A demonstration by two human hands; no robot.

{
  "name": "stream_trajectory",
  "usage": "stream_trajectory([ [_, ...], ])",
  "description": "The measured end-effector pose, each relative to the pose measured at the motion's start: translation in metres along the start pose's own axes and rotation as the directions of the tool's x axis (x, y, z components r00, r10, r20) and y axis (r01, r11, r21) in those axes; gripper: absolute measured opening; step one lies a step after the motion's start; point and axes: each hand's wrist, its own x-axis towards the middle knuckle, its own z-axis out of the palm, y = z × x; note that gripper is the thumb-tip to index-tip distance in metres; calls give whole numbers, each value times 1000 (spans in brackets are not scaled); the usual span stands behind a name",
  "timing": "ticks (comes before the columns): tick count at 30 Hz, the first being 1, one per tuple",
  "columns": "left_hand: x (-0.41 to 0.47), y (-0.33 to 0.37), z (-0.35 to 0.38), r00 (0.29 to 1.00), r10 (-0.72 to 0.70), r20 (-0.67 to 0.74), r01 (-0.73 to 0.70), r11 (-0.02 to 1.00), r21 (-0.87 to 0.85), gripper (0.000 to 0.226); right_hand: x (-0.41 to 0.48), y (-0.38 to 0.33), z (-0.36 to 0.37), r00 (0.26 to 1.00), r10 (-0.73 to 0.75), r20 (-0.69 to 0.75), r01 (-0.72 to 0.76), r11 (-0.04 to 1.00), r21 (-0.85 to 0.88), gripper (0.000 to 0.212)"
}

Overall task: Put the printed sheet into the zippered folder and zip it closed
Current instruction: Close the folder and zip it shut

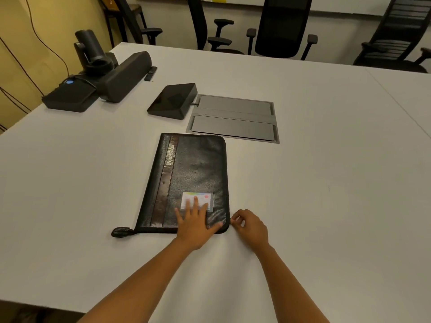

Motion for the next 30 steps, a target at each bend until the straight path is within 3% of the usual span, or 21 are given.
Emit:
stream_trajectory([
  [3,-4,22,13,986,168,16,-168,974,151,84,0,1,2,1000,-12,-18,12,1000,-9,11],
  [7,2,19,11,976,216,-8,-204,930,308,60,7,-1,-1,998,5,-61,-7,1000,-30,14],
  [20,15,27,4,972,222,78,-235,900,368,52,28,-10,-2,983,41,-176,-24,995,98,11],
  [27,17,24,3,970,233,74,-244,899,363,51,19,3,-7,997,-30,-74,48,966,253,7],
  [30,15,25,0,971,232,57,-237,904,357,51,12,3,-6,995,1,-104,27,964,266,8],
])
